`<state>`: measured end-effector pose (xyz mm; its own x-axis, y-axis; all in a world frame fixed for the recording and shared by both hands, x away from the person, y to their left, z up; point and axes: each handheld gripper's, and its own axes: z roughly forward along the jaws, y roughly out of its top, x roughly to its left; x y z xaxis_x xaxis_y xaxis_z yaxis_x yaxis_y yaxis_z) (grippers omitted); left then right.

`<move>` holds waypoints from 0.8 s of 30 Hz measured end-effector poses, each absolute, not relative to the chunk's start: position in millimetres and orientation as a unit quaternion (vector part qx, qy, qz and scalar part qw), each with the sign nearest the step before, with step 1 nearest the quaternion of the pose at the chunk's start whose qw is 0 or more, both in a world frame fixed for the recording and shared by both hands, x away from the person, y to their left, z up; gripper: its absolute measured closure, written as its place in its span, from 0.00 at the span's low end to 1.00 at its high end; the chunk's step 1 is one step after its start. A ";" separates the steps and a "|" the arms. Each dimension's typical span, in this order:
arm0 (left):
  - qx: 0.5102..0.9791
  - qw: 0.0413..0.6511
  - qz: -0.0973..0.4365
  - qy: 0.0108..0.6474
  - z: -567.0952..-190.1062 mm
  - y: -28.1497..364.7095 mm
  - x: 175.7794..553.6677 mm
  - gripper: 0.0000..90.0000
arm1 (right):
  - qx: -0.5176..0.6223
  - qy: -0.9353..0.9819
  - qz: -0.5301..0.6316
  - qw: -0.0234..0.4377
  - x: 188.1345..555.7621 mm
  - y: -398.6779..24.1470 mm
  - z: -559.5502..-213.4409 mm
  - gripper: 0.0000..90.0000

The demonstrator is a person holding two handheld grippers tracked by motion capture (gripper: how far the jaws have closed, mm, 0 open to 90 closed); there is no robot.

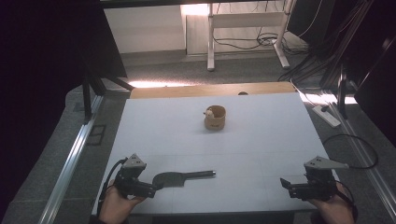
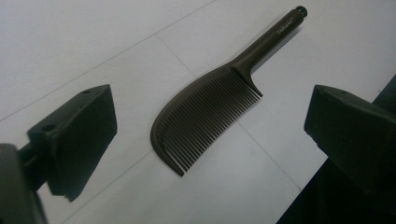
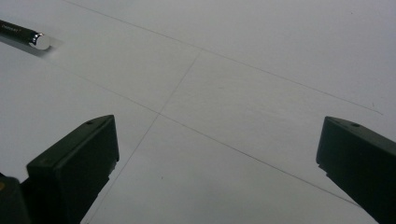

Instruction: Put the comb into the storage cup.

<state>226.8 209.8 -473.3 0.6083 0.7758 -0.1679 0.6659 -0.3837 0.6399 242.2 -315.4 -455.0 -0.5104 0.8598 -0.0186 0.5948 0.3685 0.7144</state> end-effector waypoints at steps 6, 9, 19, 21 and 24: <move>0.833 0.349 0.065 0.424 -474.7 206.1 234.3 0.24 | 0.453 0.804 0.331 0.199 242.5 -315.0 -455.2 0.00; 0.834 0.349 0.061 0.422 -475.4 205.5 237.0 0.37 | 0.454 0.803 0.330 0.199 242.6 -315.1 -455.2 0.00; 0.866 0.329 0.044 0.373 -481.8 198.2 247.2 0.80 | 0.453 0.804 0.329 0.203 242.2 -314.8 -455.0 0.00; 0.877 0.318 0.039 0.357 -485.3 194.3 249.1 0.91 | 0.452 0.805 0.327 0.203 242.5 -314.3 -455.2 0.00; 0.885 0.309 0.036 0.346 -488.2 192.9 250.7 0.98 | 0.453 0.804 0.327 0.203 242.7 -314.3 -455.1 0.00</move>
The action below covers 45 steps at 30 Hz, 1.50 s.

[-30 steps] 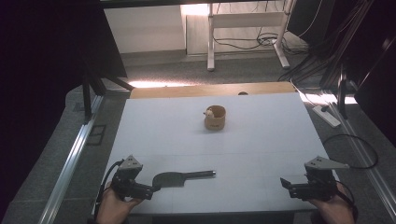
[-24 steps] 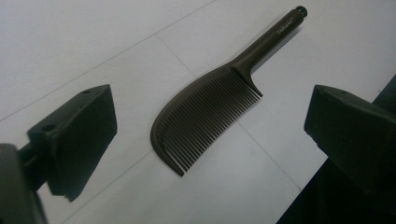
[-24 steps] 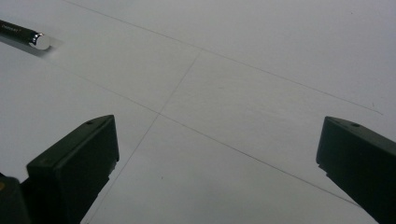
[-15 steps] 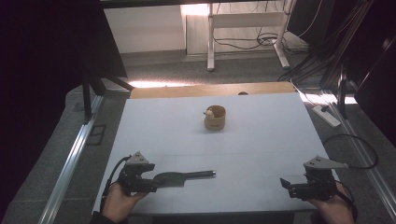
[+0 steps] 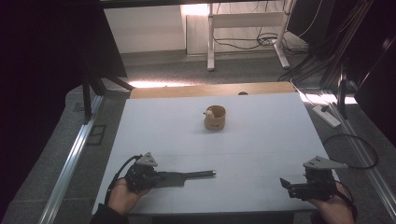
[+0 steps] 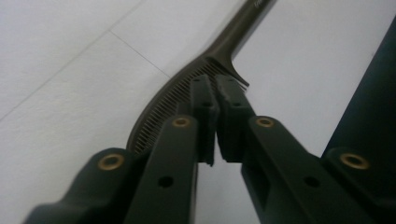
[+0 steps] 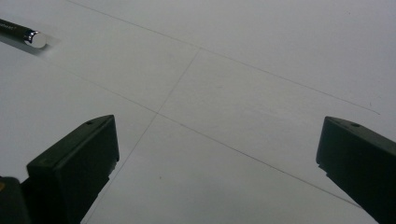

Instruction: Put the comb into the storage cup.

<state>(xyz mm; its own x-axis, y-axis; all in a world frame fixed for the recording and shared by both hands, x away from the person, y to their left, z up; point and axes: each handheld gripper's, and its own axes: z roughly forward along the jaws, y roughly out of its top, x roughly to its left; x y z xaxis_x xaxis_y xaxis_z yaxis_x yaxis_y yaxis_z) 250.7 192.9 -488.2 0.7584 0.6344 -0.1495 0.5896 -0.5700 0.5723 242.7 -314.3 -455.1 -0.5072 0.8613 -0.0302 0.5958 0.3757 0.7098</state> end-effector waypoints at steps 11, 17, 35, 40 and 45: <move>0.918 0.263 0.012 0.297 -506.5 183.9 253.4 0.98 | 0.451 0.804 0.328 0.205 242.3 -314.4 -455.1 0.00; 0.926 0.251 0.006 0.283 -512.3 181.9 253.6 0.98 | 0.452 0.804 0.327 0.204 242.8 -314.3 -455.2 0.00; 0.924 0.231 0.019 0.305 -519.1 184.2 267.4 0.98 | 0.451 0.807 0.325 0.201 243.4 -313.8 -455.5 0.00; 0.921 0.232 0.026 0.312 -519.4 184.3 277.9 0.98 | 0.451 0.807 0.324 0.201 243.7 -313.6 -455.6 0.00; 0.916 0.236 0.029 0.323 -520.0 182.3 288.5 0.98 | 0.452 0.807 0.323 0.200 244.1 -313.4 -455.8 0.01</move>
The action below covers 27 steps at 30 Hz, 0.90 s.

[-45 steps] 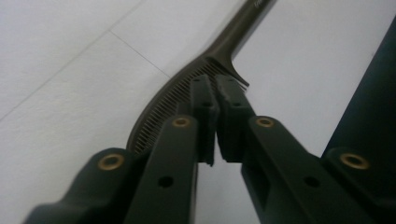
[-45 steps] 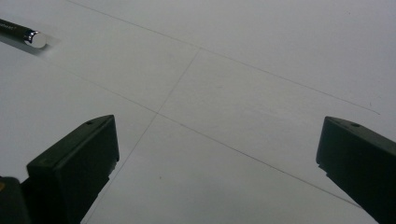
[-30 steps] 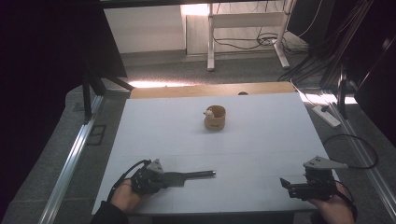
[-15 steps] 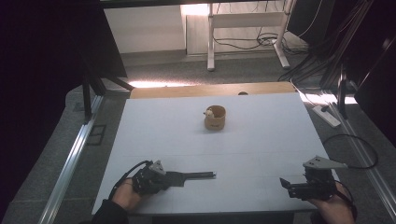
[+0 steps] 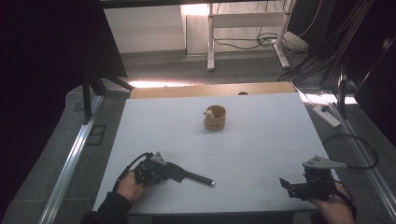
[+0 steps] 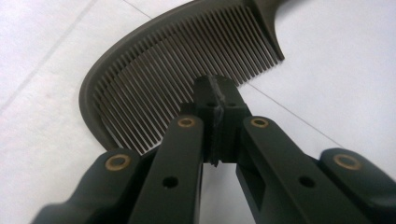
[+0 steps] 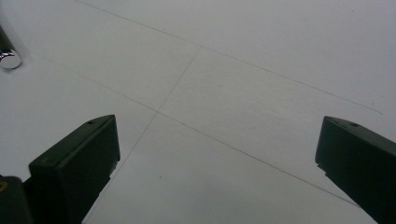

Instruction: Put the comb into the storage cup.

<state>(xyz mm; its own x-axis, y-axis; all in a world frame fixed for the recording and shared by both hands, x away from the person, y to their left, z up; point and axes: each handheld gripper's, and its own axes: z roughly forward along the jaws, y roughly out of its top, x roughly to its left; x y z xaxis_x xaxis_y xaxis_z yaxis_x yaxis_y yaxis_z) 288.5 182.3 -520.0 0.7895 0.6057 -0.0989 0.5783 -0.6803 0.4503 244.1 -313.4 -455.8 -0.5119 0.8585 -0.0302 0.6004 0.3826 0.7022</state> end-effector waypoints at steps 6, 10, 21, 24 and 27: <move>0.911 0.239 0.038 0.333 -520.9 176.7 300.8 0.98 | 0.452 0.808 0.321 0.200 244.4 -313.0 -456.0 0.01; 0.907 0.243 0.041 0.341 -521.5 173.8 309.7 0.98 | 0.452 0.808 0.320 0.200 244.6 -312.8 -456.0 0.01; 0.903 0.244 0.055 0.349 -521.6 164.5 328.4 0.98 | 0.453 0.809 0.318 0.199 245.4 -312.2 -456.2 0.01; 0.903 0.244 0.059 0.349 -521.5 161.5 334.9 0.99 | 0.453 0.809 0.318 0.199 245.6 -312.0 -456.3 0.01; 0.901 0.246 0.061 0.351 -521.4 157.6 343.8 0.98 | 0.454 0.808 0.318 0.199 245.8 -312.0 -456.3 0.01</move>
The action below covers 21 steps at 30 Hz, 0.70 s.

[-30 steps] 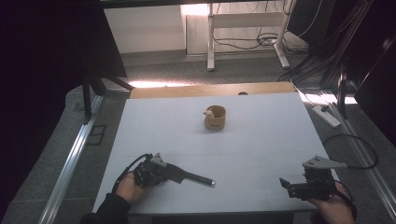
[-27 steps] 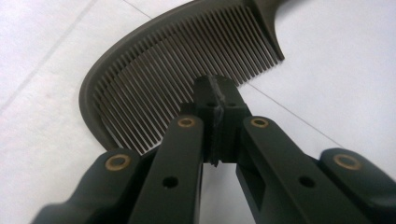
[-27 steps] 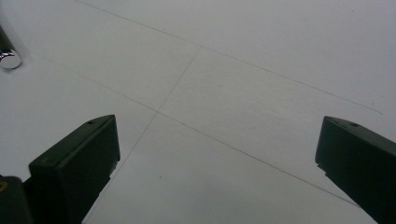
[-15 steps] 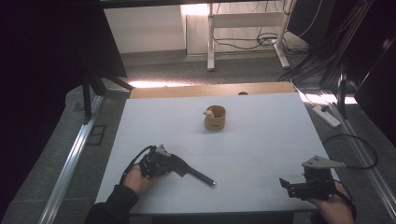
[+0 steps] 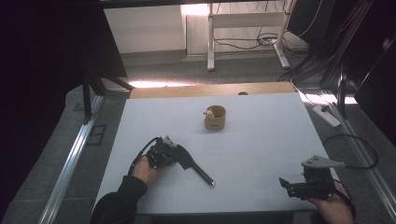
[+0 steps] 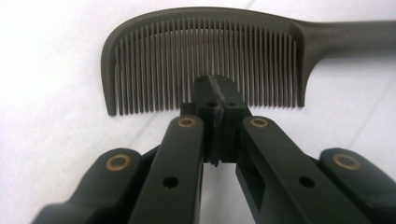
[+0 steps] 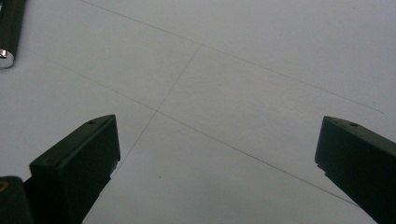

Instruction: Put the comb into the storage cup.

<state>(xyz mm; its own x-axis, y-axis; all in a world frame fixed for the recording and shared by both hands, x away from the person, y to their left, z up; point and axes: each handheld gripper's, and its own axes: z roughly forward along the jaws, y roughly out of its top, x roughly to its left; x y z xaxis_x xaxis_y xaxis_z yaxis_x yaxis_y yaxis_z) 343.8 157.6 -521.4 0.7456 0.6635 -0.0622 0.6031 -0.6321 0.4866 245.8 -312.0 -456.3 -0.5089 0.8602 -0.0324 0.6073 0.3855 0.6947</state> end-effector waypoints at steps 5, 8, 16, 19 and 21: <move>0.901 0.246 0.069 0.351 -521.4 151.9 354.6 0.98 | 0.454 0.808 0.318 0.199 246.0 -312.2 -456.3 0.01; 0.902 0.244 0.073 0.350 -520.9 148.8 359.3 0.98 | 0.454 0.808 0.318 0.198 246.0 -312.2 -456.3 0.01; 0.900 0.250 0.075 0.349 -521.1 136.7 377.3 0.98 | 0.454 0.808 0.318 0.198 246.1 -312.5 -456.3 0.01; 0.899 0.253 0.074 0.350 -521.3 133.8 381.7 0.98 | 0.454 0.808 0.318 0.197 246.3 -312.6 -456.4 0.01; 0.899 0.254 0.075 0.350 -521.2 132.6 383.0 0.98 | 0.454 0.808 0.318 0.197 246.3 -312.6 -456.4 0.01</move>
